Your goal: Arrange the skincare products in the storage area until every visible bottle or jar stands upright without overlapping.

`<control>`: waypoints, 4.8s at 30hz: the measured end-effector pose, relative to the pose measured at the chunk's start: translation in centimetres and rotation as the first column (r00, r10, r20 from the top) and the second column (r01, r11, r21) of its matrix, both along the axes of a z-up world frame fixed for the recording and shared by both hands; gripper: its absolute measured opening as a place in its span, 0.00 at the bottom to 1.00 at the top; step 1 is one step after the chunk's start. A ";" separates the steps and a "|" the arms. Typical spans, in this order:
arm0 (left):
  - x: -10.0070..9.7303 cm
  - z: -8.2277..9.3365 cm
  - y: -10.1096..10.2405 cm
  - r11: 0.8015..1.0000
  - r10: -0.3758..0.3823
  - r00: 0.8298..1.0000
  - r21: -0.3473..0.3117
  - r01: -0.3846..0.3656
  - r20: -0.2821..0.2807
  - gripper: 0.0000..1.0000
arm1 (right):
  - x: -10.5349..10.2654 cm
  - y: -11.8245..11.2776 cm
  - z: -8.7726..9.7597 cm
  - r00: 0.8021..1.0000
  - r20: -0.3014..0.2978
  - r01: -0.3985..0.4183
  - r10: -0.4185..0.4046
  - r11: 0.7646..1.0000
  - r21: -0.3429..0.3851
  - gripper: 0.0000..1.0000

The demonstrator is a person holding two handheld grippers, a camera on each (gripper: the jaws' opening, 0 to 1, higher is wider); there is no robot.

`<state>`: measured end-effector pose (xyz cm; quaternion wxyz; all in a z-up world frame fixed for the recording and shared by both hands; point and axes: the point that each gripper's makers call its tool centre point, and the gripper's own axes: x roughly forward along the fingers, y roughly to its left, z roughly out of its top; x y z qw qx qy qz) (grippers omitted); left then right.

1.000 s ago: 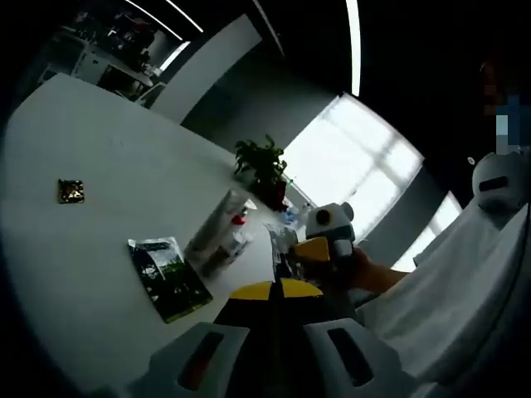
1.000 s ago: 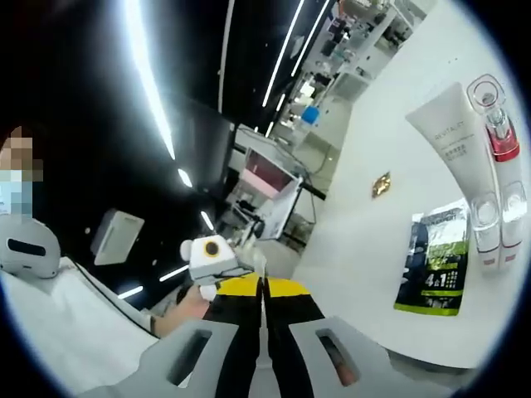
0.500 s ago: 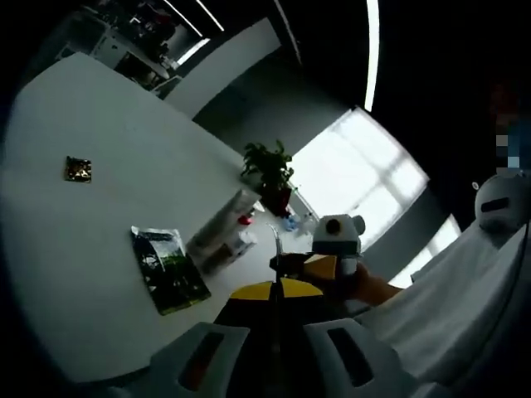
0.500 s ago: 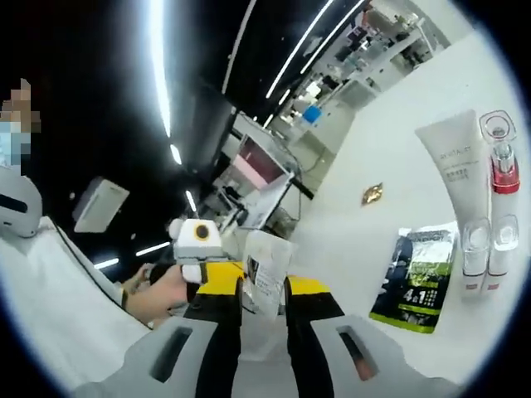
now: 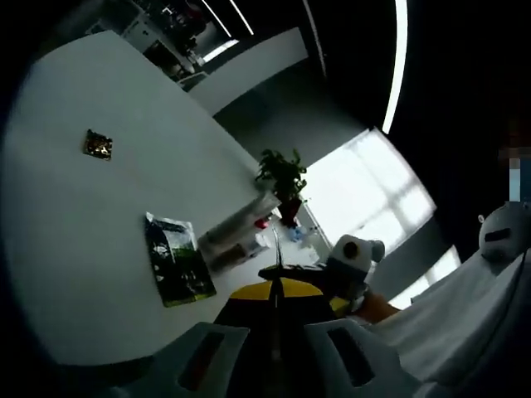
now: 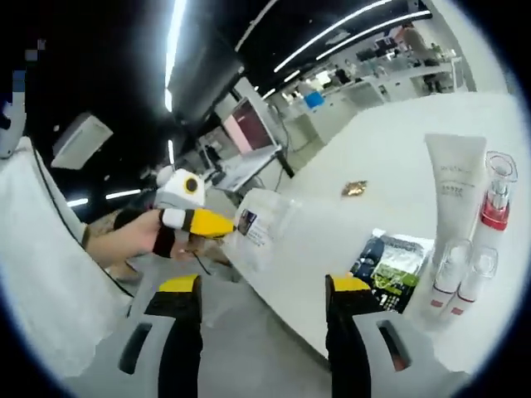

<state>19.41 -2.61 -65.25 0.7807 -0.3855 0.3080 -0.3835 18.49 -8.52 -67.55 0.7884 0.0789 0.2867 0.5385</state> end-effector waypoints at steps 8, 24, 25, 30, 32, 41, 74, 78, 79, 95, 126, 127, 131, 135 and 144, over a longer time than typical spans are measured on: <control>0.7 -1.9 1.4 0.999 0.040 0.997 0.015 -0.039 -0.067 0.00 | -0.6 -0.2 -1.7 0.996 0.073 -0.035 0.043 0.993 -0.111 0.79; 1.5 -4.9 1.8 0.994 0.083 0.986 0.078 -0.072 -0.148 0.00 | -0.2 -2.6 -2.4 0.992 0.118 -0.018 0.041 0.981 -0.192 0.97; 1.6 -5.1 1.8 0.994 0.084 0.985 0.082 -0.072 -0.150 0.00 | -0.1 -2.7 -2.5 0.992 0.121 -0.016 0.041 0.980 -0.199 0.98; 1.8 -5.8 2.1 0.992 0.096 0.982 0.094 -0.081 -0.163 0.00 | -0.1 -3.4 -2.8 0.991 0.127 -0.011 0.040 0.975 -0.223 0.99; 1.8 -6.1 2.3 0.992 0.102 0.980 0.097 -0.086 -0.172 0.00 | -0.1 -3.7 -2.9 0.991 0.127 -0.008 0.038 0.973 -0.229 0.99; 2.1 -8.3 3.0 0.984 0.127 0.968 0.147 -0.097 -0.215 0.00 | 0.5 -4.9 -2.9 0.992 0.128 0.030 0.001 0.971 -0.238 0.99; 2.5 -14.8 3.6 0.933 0.225 0.901 0.348 -0.090 -0.372 0.00 | 2.5 -9.4 -2.9 0.982 0.165 0.134 -0.087 0.943 -0.303 0.99; 2.7 -15.0 3.9 0.931 0.234 0.898 0.353 -0.096 -0.373 0.00 | 3.0 -9.8 -3.4 0.975 0.194 0.164 -0.105 0.933 -0.321 0.99; 2.7 -15.0 3.9 0.930 0.236 0.897 0.354 -0.097 -0.373 0.00 | 3.1 -9.9 -3.4 0.974 0.198 0.169 -0.109 0.932 -0.319 0.99; 2.5 -16.1 4.5 0.886 0.242 0.910 0.460 -0.065 -0.337 0.00 | 3.2 -10.2 -3.5 0.971 0.198 0.190 -0.131 0.929 -0.319 0.98; 6.3 -17.0 3.2 0.523 -0.079 0.997 0.850 0.061 -0.023 0.34 | 3.1 -10.1 -3.5 0.972 0.200 0.183 -0.120 0.925 -0.332 0.98; 6.4 -17.1 3.0 0.517 -0.085 0.996 0.853 0.067 -0.027 0.34 | 3.0 -10.0 -3.5 0.973 0.199 0.182 -0.120 0.925 -0.334 0.98; 6.4 -17.8 3.3 0.489 -0.083 0.996 0.869 0.076 -0.040 0.35 | 3.0 -10.0 -3.6 0.973 0.199 0.181 -0.118 0.924 -0.337 0.98; 6.7 -18.1 3.1 0.467 -0.118 0.993 0.881 0.079 -0.026 0.36 | 3.0 -10.0 -3.6 0.973 0.199 0.182 -0.119 0.923 -0.340 0.98; 6.3 -17.8 3.1 0.428 -0.230 0.973 0.898 0.099 0.002 0.39 | 3.0 -10.0 -3.7 0.974 0.198 0.178 -0.113 0.920 -0.350 0.98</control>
